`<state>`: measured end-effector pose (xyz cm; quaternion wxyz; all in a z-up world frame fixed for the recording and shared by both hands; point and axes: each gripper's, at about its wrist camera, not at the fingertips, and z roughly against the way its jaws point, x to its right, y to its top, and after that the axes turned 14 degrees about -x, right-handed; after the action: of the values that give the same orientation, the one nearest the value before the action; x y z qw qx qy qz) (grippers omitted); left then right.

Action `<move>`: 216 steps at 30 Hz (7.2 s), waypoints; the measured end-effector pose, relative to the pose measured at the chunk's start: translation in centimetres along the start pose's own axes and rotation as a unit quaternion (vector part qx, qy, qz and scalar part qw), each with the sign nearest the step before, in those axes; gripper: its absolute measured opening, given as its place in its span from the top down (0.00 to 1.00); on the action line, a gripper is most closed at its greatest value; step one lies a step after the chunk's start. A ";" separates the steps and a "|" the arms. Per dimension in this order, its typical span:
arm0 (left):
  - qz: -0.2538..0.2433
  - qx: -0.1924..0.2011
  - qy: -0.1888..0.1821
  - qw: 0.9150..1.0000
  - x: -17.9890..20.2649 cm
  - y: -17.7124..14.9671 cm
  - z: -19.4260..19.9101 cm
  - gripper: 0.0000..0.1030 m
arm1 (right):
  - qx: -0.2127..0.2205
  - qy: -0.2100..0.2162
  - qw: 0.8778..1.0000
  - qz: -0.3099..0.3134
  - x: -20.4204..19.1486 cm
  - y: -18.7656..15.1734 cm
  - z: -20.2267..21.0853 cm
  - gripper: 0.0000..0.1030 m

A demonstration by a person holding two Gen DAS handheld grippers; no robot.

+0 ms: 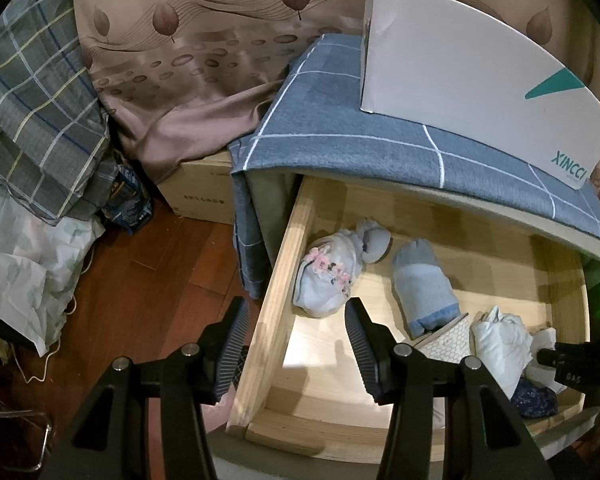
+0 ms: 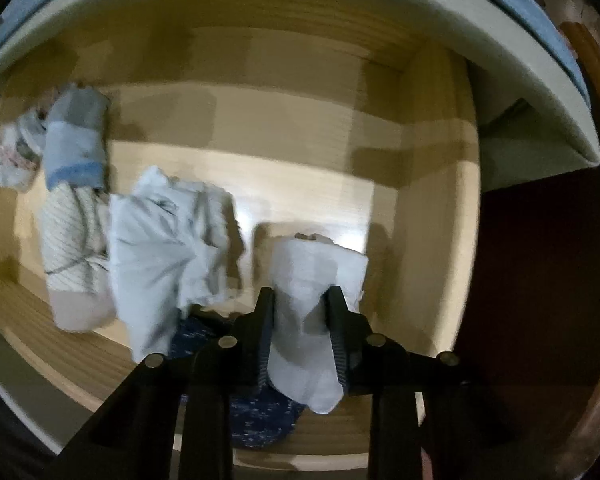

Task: Take underwear out of drawer
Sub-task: 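Grasp the white rolled underwear in the drawer with the right gripper, then move the left gripper into the drawer toward the hexagon-patterned underwear, then close the left gripper on the hexagon-patterned underwear and lift it, then carry the hexagon-patterned underwear into the white box with the left gripper, then open the left gripper in the box and move it back to the drawer, then lift the white rolled underwear with the right gripper toward the white box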

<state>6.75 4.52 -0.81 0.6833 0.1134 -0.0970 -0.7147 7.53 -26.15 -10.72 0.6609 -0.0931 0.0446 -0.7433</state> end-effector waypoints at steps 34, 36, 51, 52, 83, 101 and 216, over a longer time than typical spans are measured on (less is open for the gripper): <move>-0.057 -0.069 -0.023 0.996 1.6 -0.2 -2.2 0.50 | -0.014 0.023 0.999 0.020 0.1 0.7 -2.6 0.58; -0.071 -0.082 -0.026 0.994 2.3 -0.2 -2.6 0.50 | -0.013 0.034 0.999 0.012 0.3 0.6 -2.6 0.58; -0.047 -0.219 -0.158 0.962 7.9 -1.3 -5.9 0.50 | -0.004 0.088 0.996 -0.010 3.7 -3.1 -0.8 0.59; -0.041 -0.228 -0.162 0.959 8.3 -1.3 -6.2 0.48 | -0.004 0.089 0.996 -0.009 3.6 -3.0 -1.1 0.59; -0.033 -0.277 -0.112 0.954 10.1 -0.7 -10.8 0.57 | -0.005 0.101 0.995 -0.012 3.3 -2.3 -2.0 0.59; -0.127 -0.153 -0.125 0.972 7.2 -1.5 -3.9 0.58 | -0.005 0.101 0.995 -0.013 3.3 -2.2 -1.9 0.59; -0.006 0.006 -0.003 1.000 0.4 0.9 -0.1 0.46 | 0.114 0.057 0.991 -0.028 1.8 -3.6 2.1 0.64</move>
<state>7.62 4.08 -0.71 0.6779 0.1156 -0.1025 -0.7187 4.20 -27.38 -7.81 0.6423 0.0241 -0.0052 -0.7660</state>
